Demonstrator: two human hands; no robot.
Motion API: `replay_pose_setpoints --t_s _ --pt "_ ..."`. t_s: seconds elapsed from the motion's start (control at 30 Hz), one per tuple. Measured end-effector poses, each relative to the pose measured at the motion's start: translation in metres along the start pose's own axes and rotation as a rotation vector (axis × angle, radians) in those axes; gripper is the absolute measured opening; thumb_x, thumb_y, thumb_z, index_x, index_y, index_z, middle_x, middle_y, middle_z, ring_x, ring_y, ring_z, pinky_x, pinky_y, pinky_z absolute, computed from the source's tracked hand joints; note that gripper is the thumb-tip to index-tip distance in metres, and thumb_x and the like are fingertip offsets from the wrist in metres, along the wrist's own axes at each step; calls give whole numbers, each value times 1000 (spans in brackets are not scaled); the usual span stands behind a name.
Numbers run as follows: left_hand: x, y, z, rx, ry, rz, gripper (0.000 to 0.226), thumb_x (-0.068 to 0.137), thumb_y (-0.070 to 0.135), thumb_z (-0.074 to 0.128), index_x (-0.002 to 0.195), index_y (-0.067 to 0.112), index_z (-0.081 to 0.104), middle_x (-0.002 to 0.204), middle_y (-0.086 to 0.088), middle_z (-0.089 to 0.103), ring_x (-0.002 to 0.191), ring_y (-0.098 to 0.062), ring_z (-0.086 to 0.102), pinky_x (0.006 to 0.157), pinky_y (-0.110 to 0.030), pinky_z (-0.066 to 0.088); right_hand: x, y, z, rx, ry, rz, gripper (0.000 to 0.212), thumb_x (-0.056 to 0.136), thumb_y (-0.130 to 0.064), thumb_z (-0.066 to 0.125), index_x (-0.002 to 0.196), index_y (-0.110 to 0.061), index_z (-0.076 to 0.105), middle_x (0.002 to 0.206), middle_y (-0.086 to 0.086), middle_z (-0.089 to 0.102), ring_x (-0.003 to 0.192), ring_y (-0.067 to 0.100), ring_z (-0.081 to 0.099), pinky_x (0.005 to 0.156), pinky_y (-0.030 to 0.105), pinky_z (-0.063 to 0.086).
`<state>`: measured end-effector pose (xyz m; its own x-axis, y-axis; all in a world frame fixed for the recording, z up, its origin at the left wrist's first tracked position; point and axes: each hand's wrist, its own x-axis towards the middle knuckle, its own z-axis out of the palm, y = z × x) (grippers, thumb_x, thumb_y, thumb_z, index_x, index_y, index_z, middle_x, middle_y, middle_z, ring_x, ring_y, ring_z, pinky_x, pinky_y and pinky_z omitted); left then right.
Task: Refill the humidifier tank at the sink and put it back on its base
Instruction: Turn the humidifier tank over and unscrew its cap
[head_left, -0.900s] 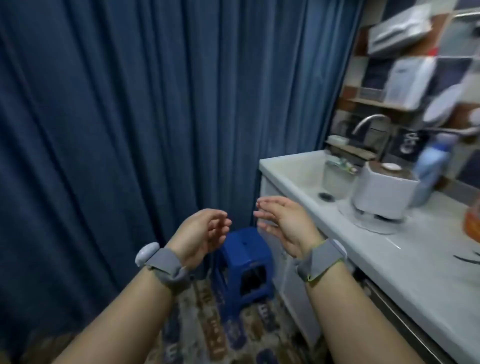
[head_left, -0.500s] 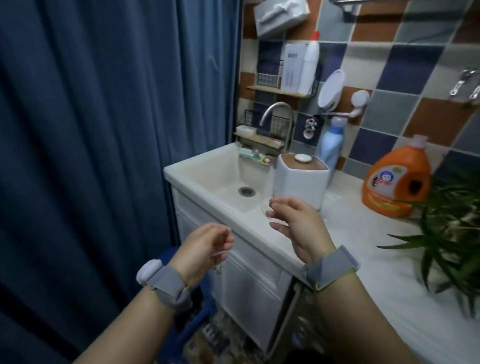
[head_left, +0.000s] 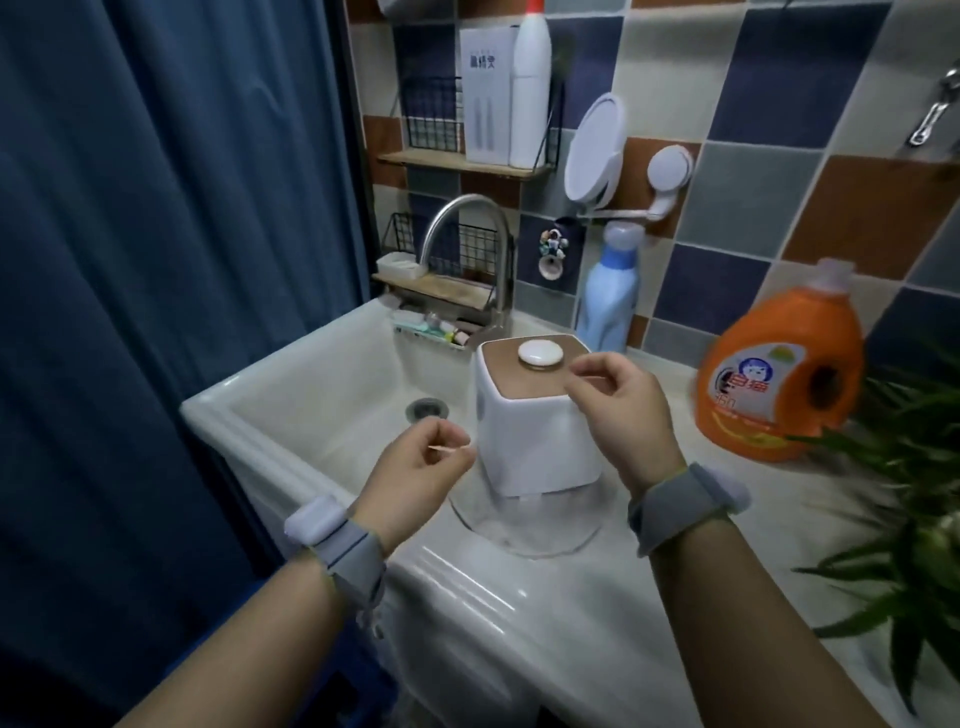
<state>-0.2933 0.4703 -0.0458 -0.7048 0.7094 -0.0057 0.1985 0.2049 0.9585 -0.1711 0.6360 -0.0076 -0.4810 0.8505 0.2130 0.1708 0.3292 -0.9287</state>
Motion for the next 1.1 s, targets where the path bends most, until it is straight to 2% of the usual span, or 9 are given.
replay_pose_setpoints --t_s 0.07,0.17,0.27,0.37,0.43,0.53,0.67,0.83,1.1 --pt "28 1 6 163 7 96 28 76 40 72 97 28 59 108 4 55 102 -10 56 81 -21 47 28 8 13 -122 9 -48 21 81 -14 64 101 -17 68 105 4 67 101 20 62 92 32 49" --pt "83 6 8 350 -52 192 73 57 68 70 120 40 45 131 8 34 122 -22 45 103 -35 43 74 17 38 -398 -5 -117 40 79 -27 67 117 -16 62 120 6 58 112 23 54 94 29 41" --pt "121 1 13 463 -136 263 109 49 77 69 141 40 23 152 9 8 144 -23 18 116 -33 24 99 27 54 -600 -48 -105 63 77 -41 68 133 -18 49 141 7 45 131 26 42 106 34 34" --pt "161 -3 10 543 -239 329 127 44 82 68 148 39 9 158 8 -5 148 -20 6 116 -38 19 118 35 68 -775 -79 5 83 76 -55 65 145 -21 34 156 8 28 144 25 25 115 38 21" --pt "184 0 10 531 -304 368 131 41 83 65 149 39 5 158 10 -9 148 -17 1 117 -38 14 127 39 72 -770 -54 70 85 73 -62 63 143 -23 35 152 5 37 141 24 32 114 39 27" --pt "214 1 16 475 -402 381 136 39 83 63 150 39 -1 158 12 -13 148 -14 -3 121 -39 12 139 44 81 -781 63 88 72 67 -71 58 122 -27 47 122 0 63 116 27 56 95 39 45" --pt "233 -9 25 400 -449 384 141 38 80 64 150 37 -9 159 8 -16 148 -10 -10 121 -36 10 143 45 90 -816 130 49 56 66 -71 54 109 -35 53 109 -8 68 101 23 60 87 36 46" --pt "232 -18 33 347 -475 422 139 39 79 67 142 48 -19 155 16 -23 146 -7 -21 117 -30 6 140 55 86 -801 140 -17 42 74 -66 55 106 -38 55 109 -19 65 103 10 58 101 39 38" --pt "238 -8 30 343 -461 393 143 33 88 67 133 61 -31 158 10 -26 149 -17 -11 119 -53 15 145 59 81 -665 125 80 48 72 -68 55 111 -41 54 109 -19 65 103 12 59 101 43 42"
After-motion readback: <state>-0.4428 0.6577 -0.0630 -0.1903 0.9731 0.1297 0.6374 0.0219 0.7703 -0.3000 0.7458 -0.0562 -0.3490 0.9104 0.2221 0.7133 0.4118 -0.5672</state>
